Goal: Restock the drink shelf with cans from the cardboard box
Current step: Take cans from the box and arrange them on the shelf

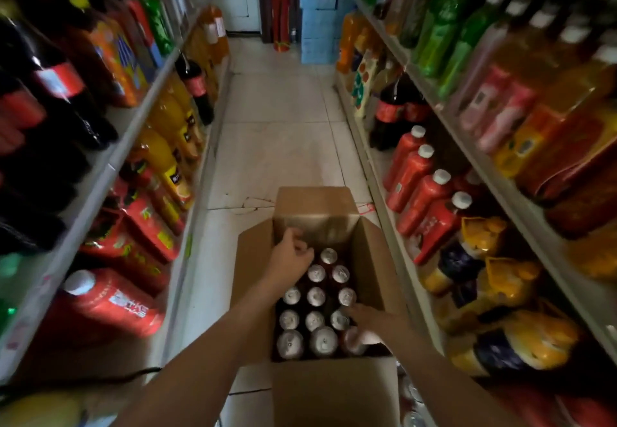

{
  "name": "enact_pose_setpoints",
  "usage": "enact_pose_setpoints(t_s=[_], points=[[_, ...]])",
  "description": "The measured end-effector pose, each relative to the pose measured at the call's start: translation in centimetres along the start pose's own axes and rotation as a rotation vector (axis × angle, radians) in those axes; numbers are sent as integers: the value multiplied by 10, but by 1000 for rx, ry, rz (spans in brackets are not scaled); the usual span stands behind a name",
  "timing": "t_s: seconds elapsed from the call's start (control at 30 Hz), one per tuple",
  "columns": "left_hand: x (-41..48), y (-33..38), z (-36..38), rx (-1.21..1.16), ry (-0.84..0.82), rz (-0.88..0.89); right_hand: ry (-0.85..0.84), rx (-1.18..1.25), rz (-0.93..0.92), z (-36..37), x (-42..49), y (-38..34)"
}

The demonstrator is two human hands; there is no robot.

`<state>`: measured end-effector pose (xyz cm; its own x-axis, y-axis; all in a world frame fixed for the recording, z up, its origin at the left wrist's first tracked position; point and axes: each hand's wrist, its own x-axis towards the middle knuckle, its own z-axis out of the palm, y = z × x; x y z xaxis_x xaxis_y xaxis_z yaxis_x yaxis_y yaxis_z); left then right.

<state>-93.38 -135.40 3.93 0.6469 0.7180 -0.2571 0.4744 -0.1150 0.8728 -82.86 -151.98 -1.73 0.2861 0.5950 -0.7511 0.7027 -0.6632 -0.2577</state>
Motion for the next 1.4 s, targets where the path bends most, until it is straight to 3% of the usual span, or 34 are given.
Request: enact_pose_setpoints(t_s=[0.13,0.23,0.3,0.37,0.57,0.67,0.83,0.93,1.1,1.23,1.4], points=[[24,-52,37,82,-116,-48,-67,-152,21,33,52,17],[27,-79,63,381,-547,-102,-91,-219,-10,34,66,11],[20,-91,81,632,-854,-263,-69,-195,-21,35,77,13],[14,-101,97,789,-972,-358,-38,-132,33,35,82,14],[7,-114,115,938,-810,-221,151,9,87,49,88,25],[-6,-117,118,996,-617,-96,270,29,99,52,85,25],[-22,-101,102,681,-348,-127,648,97,71,13,47,6],[-25,-36,68,421,-147,-169,816,379,73,-32,-2,-8],[-45,113,-10,206,56,-98,877,685,21,-127,-134,-32],[-82,235,-71,114,56,58,988,803,-2,-197,-259,-53],[-136,379,-128,15,-33,187,1114,749,10,-271,-422,-80]])
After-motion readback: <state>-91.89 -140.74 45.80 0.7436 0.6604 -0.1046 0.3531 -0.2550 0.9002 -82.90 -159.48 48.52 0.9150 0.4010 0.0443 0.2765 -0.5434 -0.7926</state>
